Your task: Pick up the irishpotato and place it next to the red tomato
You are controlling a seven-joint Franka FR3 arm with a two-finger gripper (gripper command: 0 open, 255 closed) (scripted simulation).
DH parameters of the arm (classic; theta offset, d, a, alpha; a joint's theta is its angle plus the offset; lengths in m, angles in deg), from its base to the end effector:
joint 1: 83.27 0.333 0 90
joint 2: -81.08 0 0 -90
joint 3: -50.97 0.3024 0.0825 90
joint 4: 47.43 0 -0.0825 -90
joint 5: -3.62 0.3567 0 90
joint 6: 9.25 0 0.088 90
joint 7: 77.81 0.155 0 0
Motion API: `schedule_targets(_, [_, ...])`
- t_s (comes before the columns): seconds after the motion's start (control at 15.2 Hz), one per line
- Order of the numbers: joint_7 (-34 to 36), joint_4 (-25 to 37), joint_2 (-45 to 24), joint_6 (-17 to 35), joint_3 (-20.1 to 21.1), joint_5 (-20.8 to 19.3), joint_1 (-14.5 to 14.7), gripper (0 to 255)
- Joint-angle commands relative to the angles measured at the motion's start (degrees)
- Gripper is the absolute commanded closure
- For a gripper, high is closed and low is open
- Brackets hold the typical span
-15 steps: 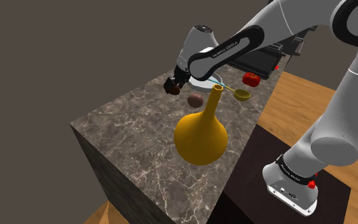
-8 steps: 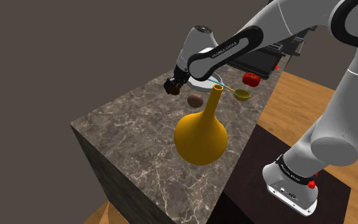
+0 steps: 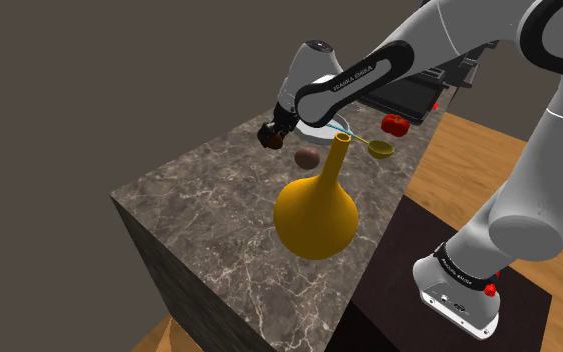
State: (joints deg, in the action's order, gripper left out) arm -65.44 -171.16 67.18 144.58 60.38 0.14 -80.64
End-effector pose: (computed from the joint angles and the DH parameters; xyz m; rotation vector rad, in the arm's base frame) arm 0.5692 0.1215 0.2764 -3.0469 -0.0526 -0.4286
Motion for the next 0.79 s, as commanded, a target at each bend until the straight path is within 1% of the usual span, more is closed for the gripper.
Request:
schedule_targets(0.0, [0.0,0.0,0.0,0.0,0.0,0.0,0.0,255])
schedule_targets(0.73, [-1.3,2.3,5.4,-7.7,0.7,1.9,-0.5,255])
